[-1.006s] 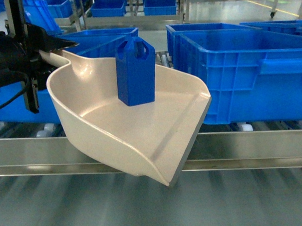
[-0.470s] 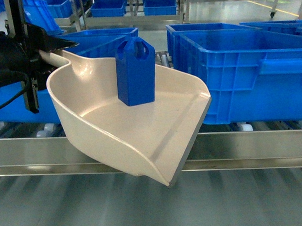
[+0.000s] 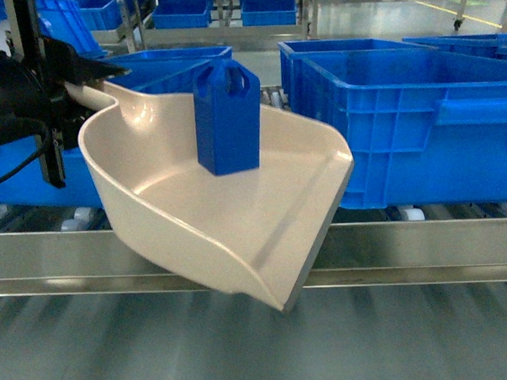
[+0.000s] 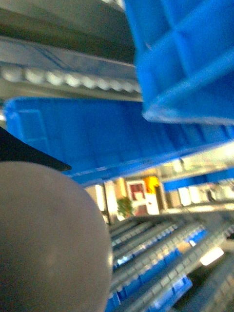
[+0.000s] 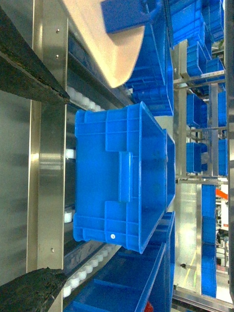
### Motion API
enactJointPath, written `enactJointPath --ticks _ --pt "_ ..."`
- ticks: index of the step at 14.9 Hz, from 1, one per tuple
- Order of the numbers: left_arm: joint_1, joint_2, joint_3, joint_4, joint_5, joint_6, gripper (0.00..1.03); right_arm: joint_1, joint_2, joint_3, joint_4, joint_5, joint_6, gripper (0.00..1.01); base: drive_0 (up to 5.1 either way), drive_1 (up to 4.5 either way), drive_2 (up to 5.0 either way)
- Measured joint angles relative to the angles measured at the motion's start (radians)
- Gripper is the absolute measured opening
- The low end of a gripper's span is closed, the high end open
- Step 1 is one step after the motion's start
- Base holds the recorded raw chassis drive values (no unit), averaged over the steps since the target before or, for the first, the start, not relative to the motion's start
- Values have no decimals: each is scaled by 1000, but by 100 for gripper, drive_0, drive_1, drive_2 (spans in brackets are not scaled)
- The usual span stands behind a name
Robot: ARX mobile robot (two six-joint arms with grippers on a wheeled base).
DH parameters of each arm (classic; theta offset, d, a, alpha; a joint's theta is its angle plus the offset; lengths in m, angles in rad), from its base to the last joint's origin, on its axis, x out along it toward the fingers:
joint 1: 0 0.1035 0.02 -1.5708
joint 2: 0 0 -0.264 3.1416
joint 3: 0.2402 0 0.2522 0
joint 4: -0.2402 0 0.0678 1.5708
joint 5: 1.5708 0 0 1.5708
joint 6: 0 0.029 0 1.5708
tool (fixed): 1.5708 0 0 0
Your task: Place part in tray to right shelf
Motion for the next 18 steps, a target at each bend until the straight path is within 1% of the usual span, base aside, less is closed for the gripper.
enactJointPath --ticks 1,2,3,4,5,6,7,8,9,10,11,12,13,14,16,17,18 --pt "-15 2 -22 98 -145 -37 12 0 0 0 0 0 0 98 0 0 0" --pt "-21 -6 -23 125 -183 -60 12 0 0 0 0 0 0 98 0 0 0" --pt "-21 -20 -22 118 -179 -77 12 0 0 0 0 0 0 98 0 0 0" --pt "-17 -35 -15 106 -172 -80 12 0 0 0 0 0 0 98 0 0 0" --pt "-13 -52 14 89 -177 -82 12 0 0 0 0 0 0 98 0 0 0" --pt "-3 -78 58 40 -196 -82 12 0 0 0 0 0 0 98 0 0 0" --pt "10 -98 127 -24 -224 -75 12 0 0 0 0 0 0 98 0 0 0" --pt "34 -125 187 -105 -274 -66 12 0 0 0 0 0 0 98 0 0 0" --pt "66 -158 236 -203 -320 -48 12 0 0 0 0 0 0 98 0 0 0" --pt "105 -187 290 -304 -389 -2 12 0 0 0 0 0 0 98 0 0 0" --pt "141 -195 334 -365 -460 40 12 0 0 0 0 0 0 98 0 0 0" --pt "169 -196 354 -397 -521 83 12 0 0 0 0 0 0 98 0 0 0" --pt "188 -195 370 -420 -599 147 12 0 0 0 0 0 0 98 0 0 0" --pt "194 -195 388 -435 -679 219 12 0 0 0 0 0 0 98 0 0 0" --pt "177 -188 456 -425 -810 368 12 0 0 0 0 0 0 98 0 0 0" --pt "169 -186 476 -417 -850 427 12 0 0 0 0 0 0 98 0 0 0" --pt "163 -181 482 -415 -872 477 12 0 0 0 0 0 0 98 0 0 0"
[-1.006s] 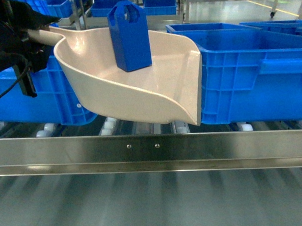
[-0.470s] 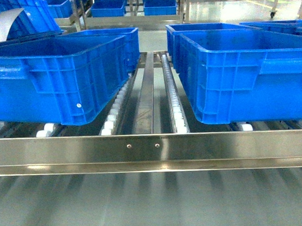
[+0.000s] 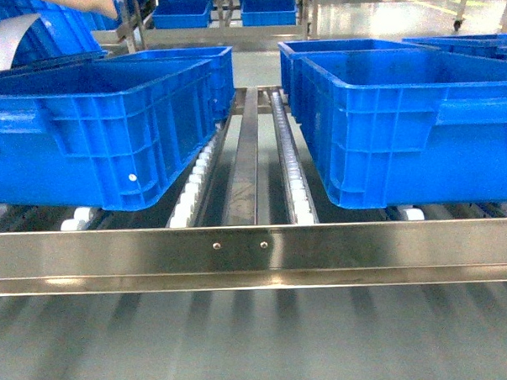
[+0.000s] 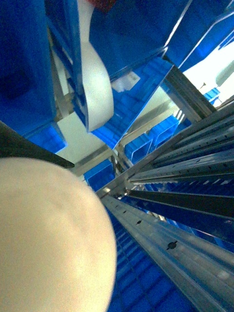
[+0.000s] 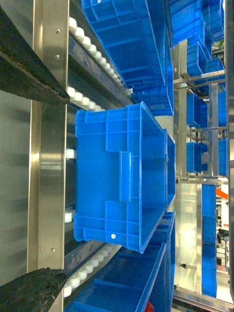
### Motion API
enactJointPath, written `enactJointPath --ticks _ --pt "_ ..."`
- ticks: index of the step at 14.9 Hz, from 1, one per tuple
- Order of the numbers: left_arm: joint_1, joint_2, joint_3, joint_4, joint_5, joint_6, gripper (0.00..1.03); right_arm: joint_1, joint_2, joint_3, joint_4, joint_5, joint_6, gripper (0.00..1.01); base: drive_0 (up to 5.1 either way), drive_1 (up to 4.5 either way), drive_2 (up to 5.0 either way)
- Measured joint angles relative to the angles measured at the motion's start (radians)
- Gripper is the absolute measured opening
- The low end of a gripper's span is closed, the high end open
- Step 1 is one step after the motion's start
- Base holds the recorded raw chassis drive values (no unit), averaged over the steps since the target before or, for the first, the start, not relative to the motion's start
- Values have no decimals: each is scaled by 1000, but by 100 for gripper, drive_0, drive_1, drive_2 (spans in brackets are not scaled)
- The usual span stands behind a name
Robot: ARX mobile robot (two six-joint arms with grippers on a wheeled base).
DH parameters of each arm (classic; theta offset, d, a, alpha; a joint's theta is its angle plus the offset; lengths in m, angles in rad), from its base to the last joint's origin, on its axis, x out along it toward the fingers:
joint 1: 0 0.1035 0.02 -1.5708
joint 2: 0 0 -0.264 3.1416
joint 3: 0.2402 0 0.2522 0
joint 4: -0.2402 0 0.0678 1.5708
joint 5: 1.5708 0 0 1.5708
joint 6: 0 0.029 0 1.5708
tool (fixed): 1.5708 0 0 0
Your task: Place part in tray to right shelf
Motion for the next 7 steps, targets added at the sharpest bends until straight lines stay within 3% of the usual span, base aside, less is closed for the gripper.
enactJointPath --ticks 1,3,7 --pt "3 10 1 13 -14 43 12 0 0 0 0 0 0 98 0 0 0" --pt "14 9 -11 24 -10 82 12 0 0 0 0 0 0 98 0 0 0" --pt "57 8 -13 19 39 75 12 0 0 0 0 0 0 98 0 0 0"
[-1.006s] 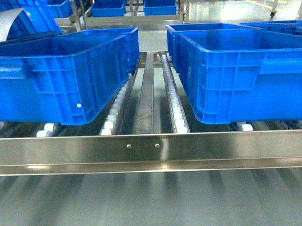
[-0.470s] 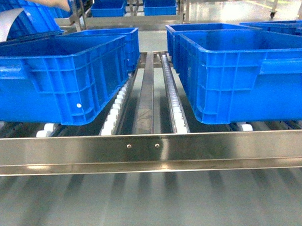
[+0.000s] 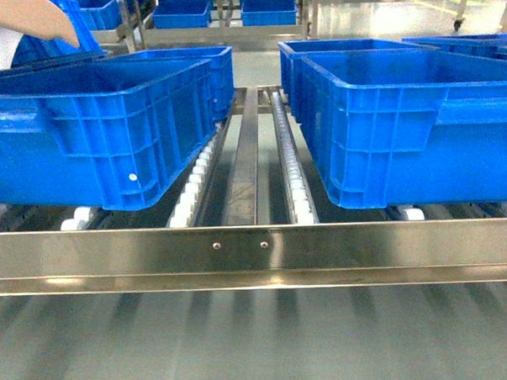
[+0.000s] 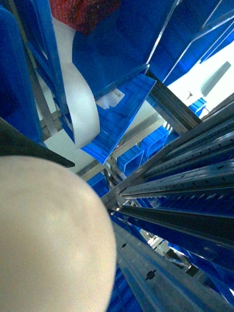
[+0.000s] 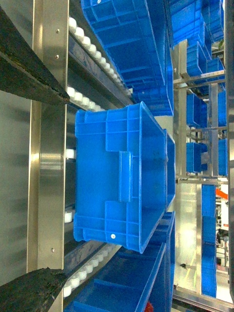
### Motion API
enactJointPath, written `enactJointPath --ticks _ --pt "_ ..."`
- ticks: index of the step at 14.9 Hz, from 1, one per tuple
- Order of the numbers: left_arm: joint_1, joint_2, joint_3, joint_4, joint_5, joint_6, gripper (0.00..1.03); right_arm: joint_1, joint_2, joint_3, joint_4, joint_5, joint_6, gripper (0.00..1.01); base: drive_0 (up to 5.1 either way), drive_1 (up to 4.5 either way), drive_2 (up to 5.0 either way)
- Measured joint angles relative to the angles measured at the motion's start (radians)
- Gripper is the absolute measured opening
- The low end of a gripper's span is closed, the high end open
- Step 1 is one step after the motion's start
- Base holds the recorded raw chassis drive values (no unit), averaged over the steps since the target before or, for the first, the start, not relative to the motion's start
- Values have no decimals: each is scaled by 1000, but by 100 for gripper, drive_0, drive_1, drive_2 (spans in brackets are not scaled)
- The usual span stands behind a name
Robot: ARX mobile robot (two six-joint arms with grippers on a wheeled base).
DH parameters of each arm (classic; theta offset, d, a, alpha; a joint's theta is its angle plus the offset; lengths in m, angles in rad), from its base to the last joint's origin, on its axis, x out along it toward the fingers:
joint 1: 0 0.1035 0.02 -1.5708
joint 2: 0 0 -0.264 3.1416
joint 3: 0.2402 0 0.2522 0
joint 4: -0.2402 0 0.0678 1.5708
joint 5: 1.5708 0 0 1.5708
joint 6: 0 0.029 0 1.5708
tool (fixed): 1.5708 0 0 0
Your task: Place part in tray to right shelf
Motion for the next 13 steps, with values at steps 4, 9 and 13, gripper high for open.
enactJointPath --ticks 4,9,13 --pt "22 -41 -158 81 142 -194 12 0 0 0 0 0 0 98 0 0 0" --pt "17 -332 -454 8 628 311 12 0 0 0 1 0 0 98 0 0 0" --pt "-35 -498 -824 110 577 729 12 0 0 0 1 -1 0 98 0 0 0"
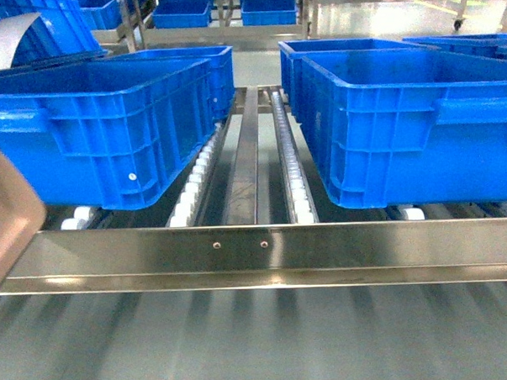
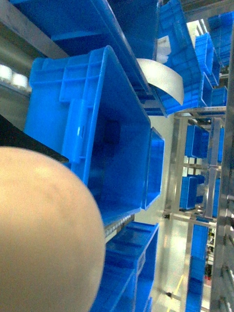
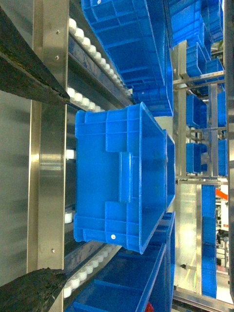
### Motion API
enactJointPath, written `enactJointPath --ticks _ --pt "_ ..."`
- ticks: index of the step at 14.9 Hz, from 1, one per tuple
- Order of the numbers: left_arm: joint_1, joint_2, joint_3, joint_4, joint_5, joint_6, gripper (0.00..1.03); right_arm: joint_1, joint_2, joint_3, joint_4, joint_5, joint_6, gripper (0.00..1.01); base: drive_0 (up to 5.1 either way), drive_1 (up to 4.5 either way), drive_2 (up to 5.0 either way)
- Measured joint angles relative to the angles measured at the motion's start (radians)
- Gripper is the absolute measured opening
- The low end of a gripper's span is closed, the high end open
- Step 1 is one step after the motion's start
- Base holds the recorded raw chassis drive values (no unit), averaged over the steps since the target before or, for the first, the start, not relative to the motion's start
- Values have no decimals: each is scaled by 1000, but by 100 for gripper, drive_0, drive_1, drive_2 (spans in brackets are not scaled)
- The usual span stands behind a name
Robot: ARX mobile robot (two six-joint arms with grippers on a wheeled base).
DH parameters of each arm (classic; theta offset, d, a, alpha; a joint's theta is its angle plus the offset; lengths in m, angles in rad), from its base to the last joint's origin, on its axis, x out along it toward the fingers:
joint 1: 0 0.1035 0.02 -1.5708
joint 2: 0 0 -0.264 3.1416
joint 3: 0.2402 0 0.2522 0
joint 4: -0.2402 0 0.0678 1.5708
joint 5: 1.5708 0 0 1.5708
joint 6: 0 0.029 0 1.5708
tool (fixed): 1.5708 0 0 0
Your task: Place part in tray to right shelf
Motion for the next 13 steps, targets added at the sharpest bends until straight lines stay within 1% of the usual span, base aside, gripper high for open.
enactJointPath --ticks 2,4,5,6,7,8,9,13 --pt "-30 -72 -125 19 -8 31 12 0 0 0 0 0 0 98 0 0 0" --pt "-42 -153 -233 19 -34 39 12 0 0 0 0 0 0 98 0 0 0" --pt "-89 -202 -260 23 -97 44 12 0 0 0 -1 1 0 98 0 0 0" --pt "-112 -243 -290 17 -88 43 12 0 0 0 0 0 0 98 0 0 0" --pt "-113 -279 -322 0 -87 43 12 0 0 0 -1 1 0 98 0 0 0" --pt "-105 -352 -369 -34 -100 43 12 0 0 0 0 0 0 98 0 0 0" --pt "-107 -419 -393 -65 -96 43 12 0 0 0 -1 1 0 98 0 0 0" --pt "-107 -551 -440 -159 -96 43 12 0 0 0 -1 1 0 98 0 0 0"
